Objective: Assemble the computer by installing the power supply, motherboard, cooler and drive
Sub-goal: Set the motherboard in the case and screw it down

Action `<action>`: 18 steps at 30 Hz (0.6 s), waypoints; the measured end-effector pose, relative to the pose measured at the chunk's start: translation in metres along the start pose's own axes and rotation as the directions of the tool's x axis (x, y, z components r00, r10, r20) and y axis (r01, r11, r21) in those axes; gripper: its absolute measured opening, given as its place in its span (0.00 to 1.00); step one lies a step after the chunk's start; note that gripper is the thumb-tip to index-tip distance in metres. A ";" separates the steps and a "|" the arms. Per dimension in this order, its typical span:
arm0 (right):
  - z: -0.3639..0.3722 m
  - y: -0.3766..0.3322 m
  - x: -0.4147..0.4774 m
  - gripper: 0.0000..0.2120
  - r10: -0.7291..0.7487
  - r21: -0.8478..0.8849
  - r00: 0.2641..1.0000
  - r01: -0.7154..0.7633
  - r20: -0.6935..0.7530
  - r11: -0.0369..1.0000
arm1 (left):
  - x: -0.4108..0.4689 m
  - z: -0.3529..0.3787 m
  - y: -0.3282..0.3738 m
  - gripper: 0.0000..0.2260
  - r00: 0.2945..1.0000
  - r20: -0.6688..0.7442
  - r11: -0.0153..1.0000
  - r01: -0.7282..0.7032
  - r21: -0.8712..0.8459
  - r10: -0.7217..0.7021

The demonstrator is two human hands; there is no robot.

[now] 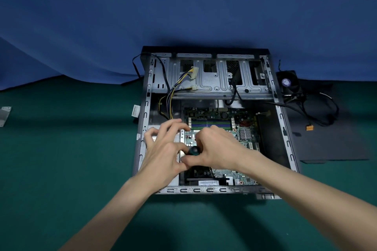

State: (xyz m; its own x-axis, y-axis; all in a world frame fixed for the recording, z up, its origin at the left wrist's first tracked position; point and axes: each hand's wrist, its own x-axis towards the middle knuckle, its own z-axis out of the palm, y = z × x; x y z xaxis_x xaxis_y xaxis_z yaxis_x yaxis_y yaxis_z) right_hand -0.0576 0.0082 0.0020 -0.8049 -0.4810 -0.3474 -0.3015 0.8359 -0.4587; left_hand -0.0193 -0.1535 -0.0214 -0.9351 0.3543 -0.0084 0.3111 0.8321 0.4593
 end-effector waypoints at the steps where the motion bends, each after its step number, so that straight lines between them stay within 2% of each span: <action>1: -0.001 0.001 0.000 0.20 -0.001 0.029 1.000 0.001 0.016 1.000 | 0.000 0.000 -0.001 0.08 1.000 0.005 1.000 -0.001 0.005 0.001; 3: 0.001 0.002 0.000 0.18 0.000 0.080 0.999 -0.002 0.033 0.997 | -0.001 0.001 0.000 0.11 1.000 -0.007 1.000 0.003 -0.010 -0.003; 5: 0.006 -0.001 -0.001 0.19 0.006 0.059 1.000 -0.008 0.021 0.998 | -0.002 0.000 0.002 0.14 0.998 -0.048 0.998 0.029 -0.050 -0.031; 9: 0.003 -0.005 0.001 0.19 0.019 0.001 1.000 -0.019 0.006 1.000 | -0.002 0.000 0.003 0.10 0.997 -0.065 0.998 0.035 -0.059 -0.039; 12: -0.001 -0.003 0.001 0.15 -0.016 0.053 0.999 0.014 0.046 0.999 | -0.003 0.002 0.002 0.10 0.997 -0.066 0.998 0.041 -0.050 -0.045; 15: 0.003 -0.005 0.001 0.19 0.001 0.077 1.000 -0.002 0.018 0.997 | -0.003 0.001 0.004 0.16 0.992 -0.079 0.993 0.095 -0.075 -0.101; 18: -0.001 -0.006 0.003 0.21 0.029 0.031 1.000 -0.029 0.001 0.999 | -0.002 0.000 0.004 0.12 0.995 -0.060 0.996 0.072 -0.050 -0.075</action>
State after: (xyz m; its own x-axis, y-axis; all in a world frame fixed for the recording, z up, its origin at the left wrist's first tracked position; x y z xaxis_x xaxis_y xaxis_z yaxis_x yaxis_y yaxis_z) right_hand -0.0584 0.0022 0.0045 -0.8126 -0.4571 -0.3617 -0.2621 0.8407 -0.4738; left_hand -0.0165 -0.1507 -0.0199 -0.9642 0.2651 0.0102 0.2343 0.8330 0.5013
